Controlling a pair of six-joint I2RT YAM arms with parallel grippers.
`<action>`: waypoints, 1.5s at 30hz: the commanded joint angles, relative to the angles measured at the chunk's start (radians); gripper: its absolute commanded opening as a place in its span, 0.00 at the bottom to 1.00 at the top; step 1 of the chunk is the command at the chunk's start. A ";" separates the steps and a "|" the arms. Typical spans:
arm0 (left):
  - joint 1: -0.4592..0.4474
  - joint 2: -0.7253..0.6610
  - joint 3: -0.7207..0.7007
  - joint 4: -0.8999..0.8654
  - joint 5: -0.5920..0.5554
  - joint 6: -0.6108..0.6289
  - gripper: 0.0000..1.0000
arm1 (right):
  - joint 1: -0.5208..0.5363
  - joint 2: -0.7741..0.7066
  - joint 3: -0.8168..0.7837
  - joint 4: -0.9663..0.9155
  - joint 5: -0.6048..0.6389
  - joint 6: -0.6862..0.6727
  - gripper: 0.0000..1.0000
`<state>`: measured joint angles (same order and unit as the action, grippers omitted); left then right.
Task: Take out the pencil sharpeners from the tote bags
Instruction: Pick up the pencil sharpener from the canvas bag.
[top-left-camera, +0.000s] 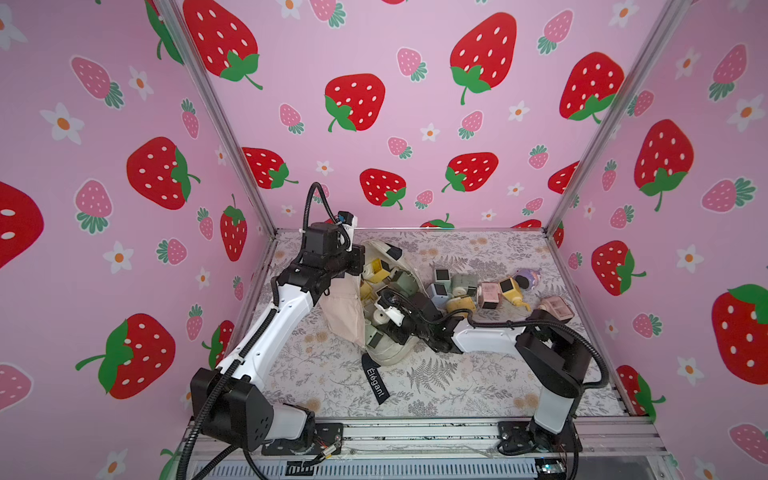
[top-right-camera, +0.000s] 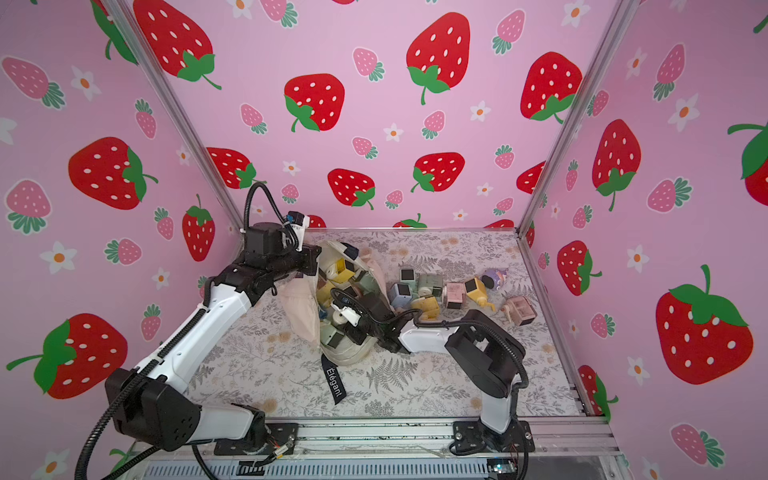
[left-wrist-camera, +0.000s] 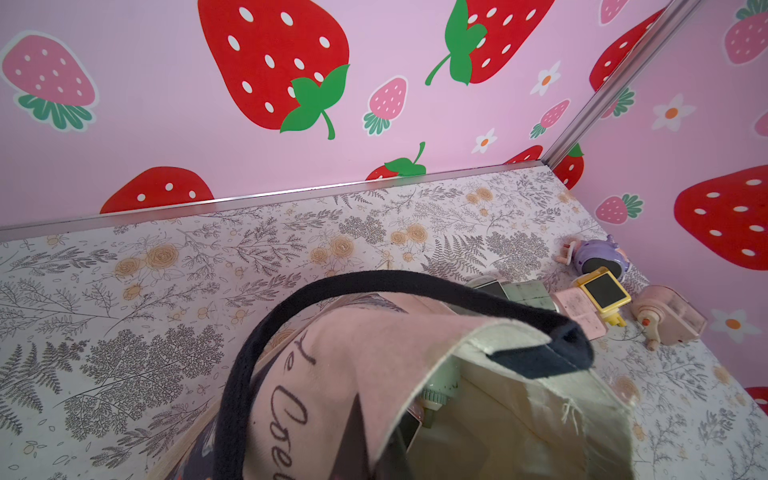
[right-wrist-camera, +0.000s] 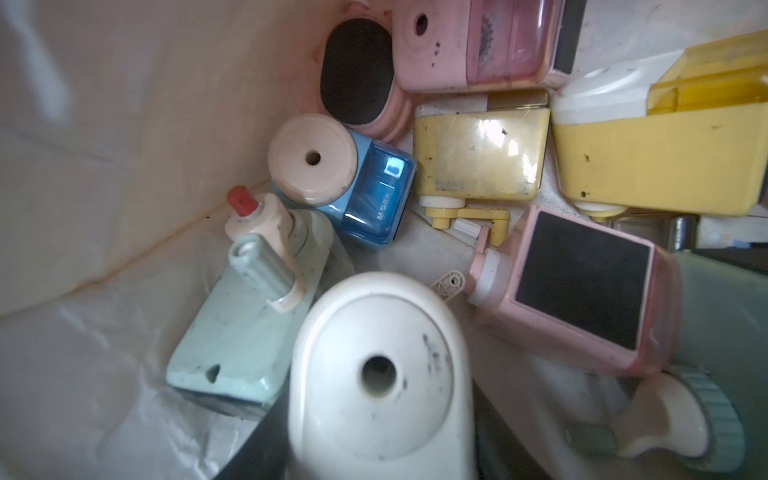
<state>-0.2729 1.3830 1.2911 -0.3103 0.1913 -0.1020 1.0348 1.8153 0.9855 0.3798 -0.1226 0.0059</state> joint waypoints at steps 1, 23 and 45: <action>-0.005 0.011 0.051 0.029 0.019 0.016 0.00 | 0.010 -0.052 -0.018 0.036 -0.023 0.004 0.52; -0.006 0.013 0.054 0.027 0.020 0.013 0.00 | 0.010 -0.307 -0.171 0.013 -0.028 -0.001 0.49; -0.007 0.011 0.052 0.027 0.017 0.012 0.00 | -0.028 -0.784 -0.479 0.014 0.235 -0.004 0.48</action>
<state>-0.2729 1.3895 1.2945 -0.3107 0.1913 -0.1020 1.0176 1.1004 0.5362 0.3649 0.0135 0.0055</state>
